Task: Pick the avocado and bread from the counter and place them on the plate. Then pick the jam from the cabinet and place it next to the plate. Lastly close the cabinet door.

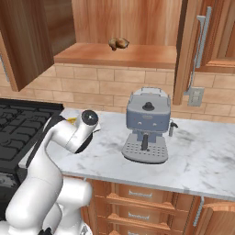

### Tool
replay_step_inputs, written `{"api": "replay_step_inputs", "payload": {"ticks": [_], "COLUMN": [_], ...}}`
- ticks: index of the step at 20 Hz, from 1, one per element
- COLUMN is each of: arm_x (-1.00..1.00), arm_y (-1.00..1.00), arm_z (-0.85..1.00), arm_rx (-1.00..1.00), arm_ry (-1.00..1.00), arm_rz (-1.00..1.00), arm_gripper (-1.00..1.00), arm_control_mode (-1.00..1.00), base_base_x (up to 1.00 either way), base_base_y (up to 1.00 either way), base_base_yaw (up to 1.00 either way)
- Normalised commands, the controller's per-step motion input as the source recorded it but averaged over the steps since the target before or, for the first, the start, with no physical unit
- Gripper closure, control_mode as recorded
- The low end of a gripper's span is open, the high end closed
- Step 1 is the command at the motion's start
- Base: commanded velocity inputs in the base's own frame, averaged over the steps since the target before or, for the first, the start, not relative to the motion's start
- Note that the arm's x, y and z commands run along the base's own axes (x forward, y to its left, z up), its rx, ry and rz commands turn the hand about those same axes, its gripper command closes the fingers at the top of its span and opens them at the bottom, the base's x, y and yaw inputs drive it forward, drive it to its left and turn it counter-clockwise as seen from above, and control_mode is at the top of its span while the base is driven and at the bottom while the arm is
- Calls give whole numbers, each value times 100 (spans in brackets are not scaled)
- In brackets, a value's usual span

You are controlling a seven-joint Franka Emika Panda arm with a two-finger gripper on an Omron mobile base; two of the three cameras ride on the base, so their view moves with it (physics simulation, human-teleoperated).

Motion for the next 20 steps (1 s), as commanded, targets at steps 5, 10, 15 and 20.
{"api": "replay_step_inputs", "payload": {"ticks": [5, 10, 15, 20], "arm_x": [2, 8, 30, 38], "arm_y": [2, 0, 0, 0], "arm_z": [-15, -23, -18, -13], "arm_rx": [3, 0, 0, 0], "arm_ry": [0, 0, 0, 0], "arm_rz": [0, 0, 0, 1], "arm_gripper": [100, 100, 100, 100], "arm_control_mode": [-100, -100, -100, -100], "base_base_x": [0, 0, 0, 0], "base_base_y": [0, 0, 0, 0], "base_base_yaw": [0, 0, 0, 0]}}
